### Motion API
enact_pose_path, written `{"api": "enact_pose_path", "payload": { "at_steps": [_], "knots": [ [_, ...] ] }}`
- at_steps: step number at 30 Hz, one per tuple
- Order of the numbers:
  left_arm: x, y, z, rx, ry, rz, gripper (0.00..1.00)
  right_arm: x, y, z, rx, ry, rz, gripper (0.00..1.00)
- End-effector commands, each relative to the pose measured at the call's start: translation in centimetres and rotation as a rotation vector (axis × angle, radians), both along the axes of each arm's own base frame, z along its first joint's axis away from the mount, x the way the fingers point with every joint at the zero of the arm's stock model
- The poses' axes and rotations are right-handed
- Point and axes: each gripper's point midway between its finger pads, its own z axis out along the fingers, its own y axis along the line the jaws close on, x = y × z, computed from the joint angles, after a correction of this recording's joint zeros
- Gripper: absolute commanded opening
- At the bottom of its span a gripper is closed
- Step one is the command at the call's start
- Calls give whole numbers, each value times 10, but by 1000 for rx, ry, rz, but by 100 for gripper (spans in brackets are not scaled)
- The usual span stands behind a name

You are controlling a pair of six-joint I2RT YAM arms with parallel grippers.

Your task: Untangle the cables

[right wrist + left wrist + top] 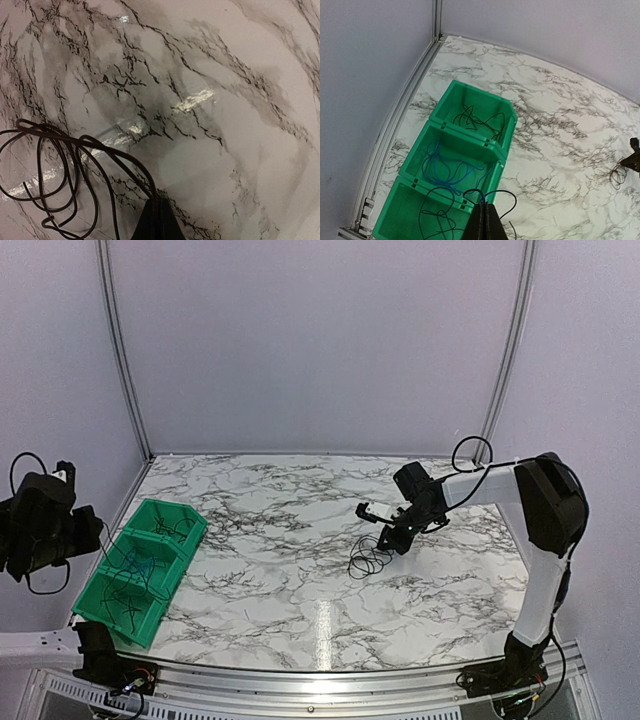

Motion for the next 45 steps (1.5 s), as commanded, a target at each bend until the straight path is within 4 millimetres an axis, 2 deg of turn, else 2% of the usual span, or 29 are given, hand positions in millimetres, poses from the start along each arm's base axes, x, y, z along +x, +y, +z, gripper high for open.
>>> {"api": "enact_pose_path", "payload": {
  "at_steps": [1,6,9,16,22,28,31,33,37,41,44,45],
  "knots": [
    [-29,38,-40,74,153,116,0,-11,-33,-39,-143,93,-51,0],
    [-32,51,-44,89,131,159,0,-12,-32,-41,-142,106,-48,0],
    [-27,56,-52,169,153,202,0,-12,-32,-41,-140,107,-48,0],
    [-26,48,-89,279,328,240,0,-12,-31,-36,-132,99,-44,0],
    [-25,51,-95,310,368,276,0,-14,-29,-33,-118,106,-37,0],
    [-19,42,-116,466,514,270,0,-18,-26,-35,-105,133,-30,0],
    [-19,35,-132,543,618,235,14,-19,-25,-33,-97,137,-29,0],
    [-23,29,-152,548,699,202,23,-19,-24,-32,-90,138,-29,0],
    [-23,32,-158,611,739,244,16,-20,-24,-32,-88,139,-26,0],
    [-23,34,-156,595,729,249,26,-21,-23,-32,-85,146,-25,0],
    [-23,34,-154,588,721,246,50,-20,-23,-31,-85,146,-24,0],
    [-23,34,-153,588,719,248,53,-20,-23,-30,-84,143,-24,0]
  ]
}}
